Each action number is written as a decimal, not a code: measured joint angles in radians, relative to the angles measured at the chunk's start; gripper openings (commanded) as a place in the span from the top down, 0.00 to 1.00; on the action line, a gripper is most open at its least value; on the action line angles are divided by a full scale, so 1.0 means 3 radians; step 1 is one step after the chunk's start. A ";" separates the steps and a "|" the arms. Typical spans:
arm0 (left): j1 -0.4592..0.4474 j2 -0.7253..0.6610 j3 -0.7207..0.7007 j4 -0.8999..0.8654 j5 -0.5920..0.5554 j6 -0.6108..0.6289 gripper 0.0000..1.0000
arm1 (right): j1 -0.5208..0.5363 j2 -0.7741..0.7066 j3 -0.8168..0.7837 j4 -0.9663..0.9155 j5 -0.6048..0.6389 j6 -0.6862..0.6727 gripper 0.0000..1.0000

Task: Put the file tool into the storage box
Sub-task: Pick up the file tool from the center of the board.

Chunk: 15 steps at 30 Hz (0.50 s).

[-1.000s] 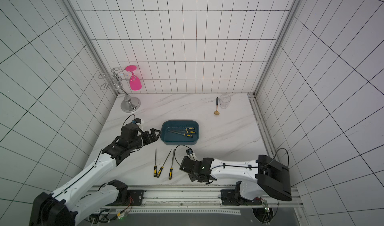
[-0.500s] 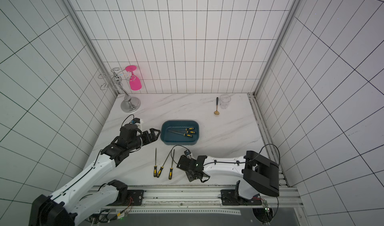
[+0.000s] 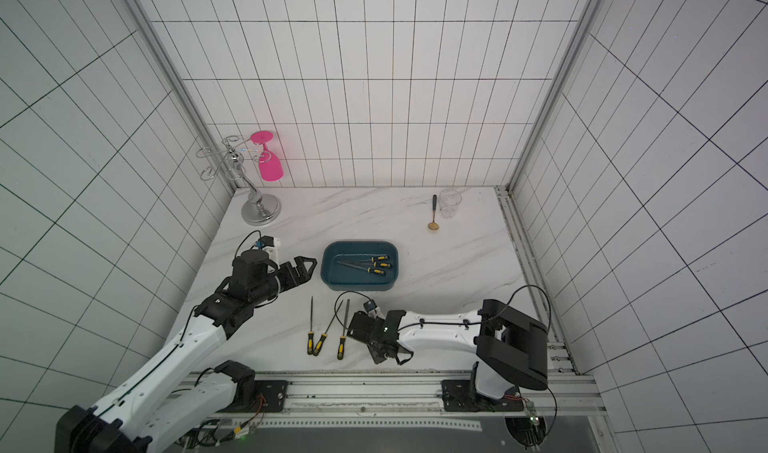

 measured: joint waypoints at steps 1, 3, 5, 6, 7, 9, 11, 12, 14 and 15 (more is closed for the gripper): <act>0.0000 -0.0019 0.0000 -0.0004 -0.0009 0.0000 0.01 | 0.0004 -0.0011 0.0000 -0.0039 0.0019 -0.0001 0.97; 0.0001 -0.0069 0.0000 -0.0022 -0.0029 0.0000 0.01 | 0.0006 -0.0075 -0.0001 -0.0137 0.0070 -0.0004 0.98; 0.0006 -0.0135 0.0000 -0.0050 -0.0055 0.0000 0.02 | 0.0006 -0.0240 -0.0001 -0.0216 0.0122 -0.0019 0.98; 0.0014 -0.0178 0.0000 -0.0066 -0.0069 -0.0003 0.02 | 0.0006 -0.0346 -0.0001 -0.0243 0.0150 -0.0033 0.98; 0.0029 -0.0226 0.0000 -0.0078 -0.0083 -0.0005 0.02 | 0.0006 -0.0481 -0.0001 -0.0263 0.0168 -0.0065 0.98; 0.0074 -0.0322 0.0000 -0.0088 -0.0108 -0.0036 0.02 | 0.0006 -0.0738 0.0000 -0.0286 0.0170 -0.0149 0.98; 0.0123 -0.0406 0.0000 -0.0083 -0.0112 -0.0092 0.02 | 0.0005 -0.0988 0.0003 -0.0306 0.0164 -0.0267 0.97; 0.0145 -0.0437 0.0000 -0.0076 -0.0107 -0.0126 0.02 | 0.0003 -0.1104 0.0015 -0.0328 0.0161 -0.0337 0.96; 0.0179 -0.0472 0.0000 -0.0045 -0.0084 -0.0186 0.02 | -0.0024 -0.1280 0.0079 -0.0379 0.0150 -0.0470 0.93; 0.0191 -0.0473 0.0000 -0.0022 -0.0065 -0.0215 0.02 | -0.0053 -0.1362 0.0132 -0.0394 0.0135 -0.0546 0.91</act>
